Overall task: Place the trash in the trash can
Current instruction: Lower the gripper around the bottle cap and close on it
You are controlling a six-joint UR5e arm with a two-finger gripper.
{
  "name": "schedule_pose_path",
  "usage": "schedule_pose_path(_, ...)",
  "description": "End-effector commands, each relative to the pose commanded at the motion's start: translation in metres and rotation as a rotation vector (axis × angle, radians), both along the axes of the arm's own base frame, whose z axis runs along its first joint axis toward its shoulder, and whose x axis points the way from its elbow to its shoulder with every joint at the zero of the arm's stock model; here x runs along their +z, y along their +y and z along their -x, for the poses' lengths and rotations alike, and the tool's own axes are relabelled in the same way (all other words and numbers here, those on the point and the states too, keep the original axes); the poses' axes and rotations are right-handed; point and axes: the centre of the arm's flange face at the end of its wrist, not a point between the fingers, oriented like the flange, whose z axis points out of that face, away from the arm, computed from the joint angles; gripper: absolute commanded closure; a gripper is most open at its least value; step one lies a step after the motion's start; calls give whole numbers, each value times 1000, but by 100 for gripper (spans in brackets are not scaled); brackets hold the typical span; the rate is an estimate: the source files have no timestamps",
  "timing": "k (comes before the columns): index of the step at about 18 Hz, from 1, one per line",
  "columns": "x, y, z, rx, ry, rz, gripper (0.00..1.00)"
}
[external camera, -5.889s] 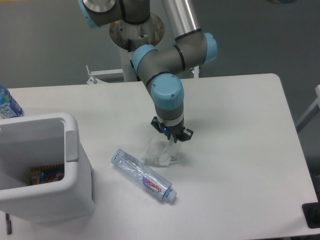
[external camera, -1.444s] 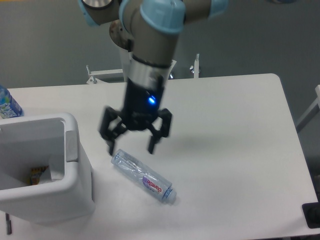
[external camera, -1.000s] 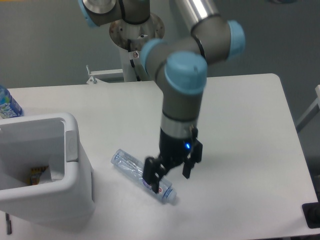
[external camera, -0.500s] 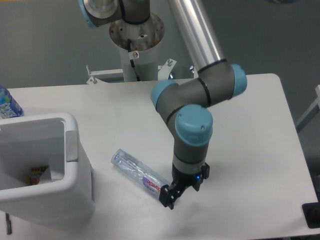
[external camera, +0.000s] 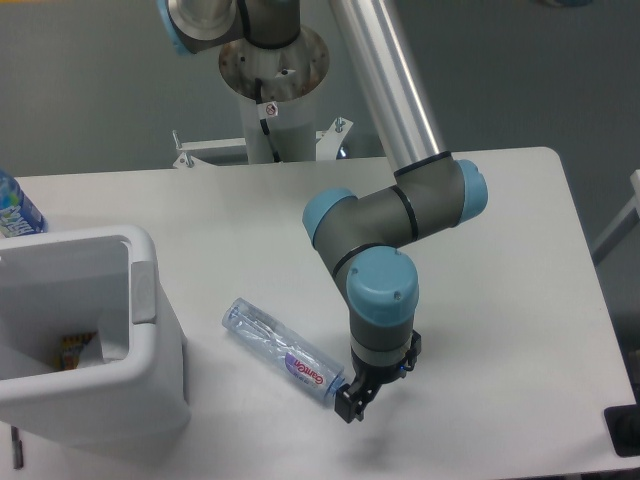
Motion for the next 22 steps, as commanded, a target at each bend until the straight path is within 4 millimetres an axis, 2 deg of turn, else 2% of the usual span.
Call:
schedule_pose_path(3, -4, 9, -11, 0, -3, 0, 0)
schedule_pose_path(8, -24, 17, -23, 2, -5, 39, 4)
schedule_pose_path(10, -28, 22, -31, 1, -10, 42, 11)
schedule_pose_path(12, -31, 22, -32, 1, -14, 49, 12)
schedule_pose_path(14, -31, 22, -33, 1, -15, 48, 21)
schedule_pose_path(16, -31, 22, -33, 1, -16, 49, 23)
schedule_pose_path(22, -29, 22, -34, 0, -16, 47, 41)
